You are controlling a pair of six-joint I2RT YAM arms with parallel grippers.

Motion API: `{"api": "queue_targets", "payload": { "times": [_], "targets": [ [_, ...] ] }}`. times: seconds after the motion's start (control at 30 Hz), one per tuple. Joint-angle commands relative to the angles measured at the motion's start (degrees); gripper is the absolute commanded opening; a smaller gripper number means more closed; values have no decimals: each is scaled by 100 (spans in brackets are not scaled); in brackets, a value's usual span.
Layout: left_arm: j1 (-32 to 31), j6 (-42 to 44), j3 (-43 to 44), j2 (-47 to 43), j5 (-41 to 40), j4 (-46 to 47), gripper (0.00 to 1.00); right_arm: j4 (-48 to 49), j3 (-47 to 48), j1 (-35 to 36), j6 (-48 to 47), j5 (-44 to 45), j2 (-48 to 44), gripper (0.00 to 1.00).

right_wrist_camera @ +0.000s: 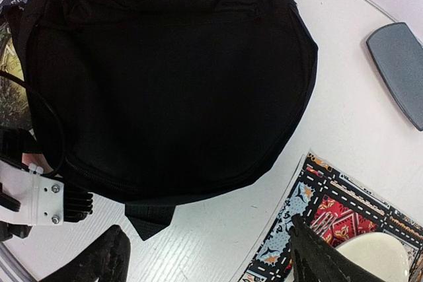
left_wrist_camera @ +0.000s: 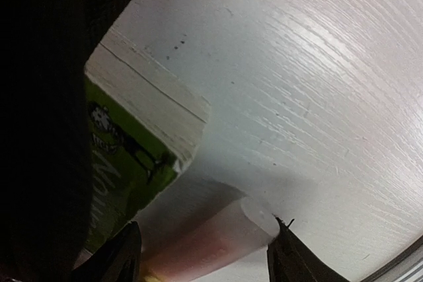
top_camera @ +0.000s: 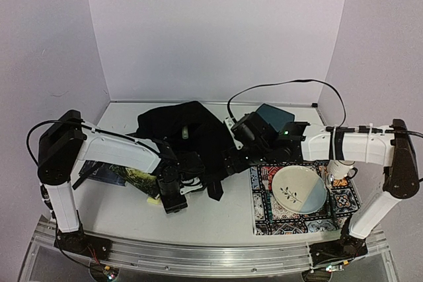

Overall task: Pack the student bag
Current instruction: Pick up the pen at the center of the board, then pass from the left arm to the right

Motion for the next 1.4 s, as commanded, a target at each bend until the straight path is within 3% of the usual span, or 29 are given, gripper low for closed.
{"api": "queue_targets", "payload": {
  "times": [0.0, 0.27, 0.53, 0.67, 0.8, 0.93, 1.1, 1.37],
  "targets": [
    [304, 127, 298, 92, -459, 121, 67, -27, 25, -18, 39, 72, -132, 83],
    [331, -16, 28, 104, 315, -31, 51, -19, -41, -19, 19, 189, -272, 83],
    [301, -314, -87, 155, 1312, -255, 29, 14, -34, -28, 4, 206, -275, 83],
    [278, -403, -100, 5, 1364, -287, 10, 34, 16, -24, 13, 191, -226, 83],
    [287, -477, 208, -410, 1173, -307, 1, 34, 83, -41, 109, 85, -148, 83],
    [388, -749, 669, -736, 905, -283, 0, 76, 159, -37, 228, -203, -60, 84],
    [953, -1240, 1079, -1032, 911, -216, 0, 328, 138, -36, 363, -545, -42, 84],
    [1701, -2724, 1522, -1386, 889, 278, 0, 1202, 43, 86, 579, -1161, 92, 84]
  ]
}}
